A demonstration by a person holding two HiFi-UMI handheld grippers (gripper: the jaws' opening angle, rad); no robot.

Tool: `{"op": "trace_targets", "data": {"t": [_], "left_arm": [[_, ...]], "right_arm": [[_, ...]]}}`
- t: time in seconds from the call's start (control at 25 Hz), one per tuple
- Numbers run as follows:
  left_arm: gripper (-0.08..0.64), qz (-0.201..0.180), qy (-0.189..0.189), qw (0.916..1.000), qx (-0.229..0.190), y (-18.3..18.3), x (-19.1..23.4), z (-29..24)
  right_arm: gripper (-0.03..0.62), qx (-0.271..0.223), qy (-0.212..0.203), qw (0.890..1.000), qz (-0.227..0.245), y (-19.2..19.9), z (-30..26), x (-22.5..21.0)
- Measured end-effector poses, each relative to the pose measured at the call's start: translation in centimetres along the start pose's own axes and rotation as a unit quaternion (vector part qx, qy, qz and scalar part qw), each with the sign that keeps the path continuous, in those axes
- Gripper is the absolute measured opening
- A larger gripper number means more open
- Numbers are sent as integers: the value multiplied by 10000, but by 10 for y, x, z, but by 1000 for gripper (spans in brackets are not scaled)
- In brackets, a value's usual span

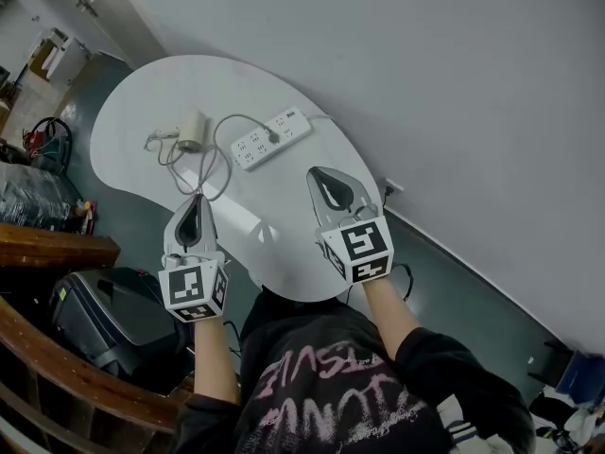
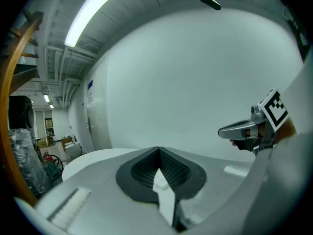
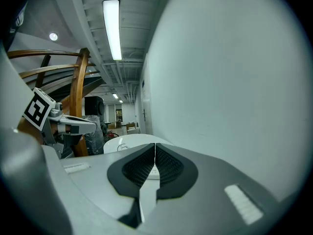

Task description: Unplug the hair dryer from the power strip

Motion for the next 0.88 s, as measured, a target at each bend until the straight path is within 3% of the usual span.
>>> {"op": "trace_targets", "data": {"t": [0.16, 0.88], "left_arm": [[0, 192, 15, 9998, -51, 3, 6, -4], [0, 266, 520, 9982, 118, 19, 36, -57]], "right_arm": [[14, 31, 40, 10000, 28, 1, -3, 0], [20, 336, 379, 9987, -115, 10, -47, 3]]}}
Point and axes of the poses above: the fingertips, and each gripper's own axes: z backward along the fingers, x to its left, y out of its underside, the point moved 2 cm from there along z, backward along the fingers, and after that the axes turned 8 degrees about x, right-handed, at the moved point
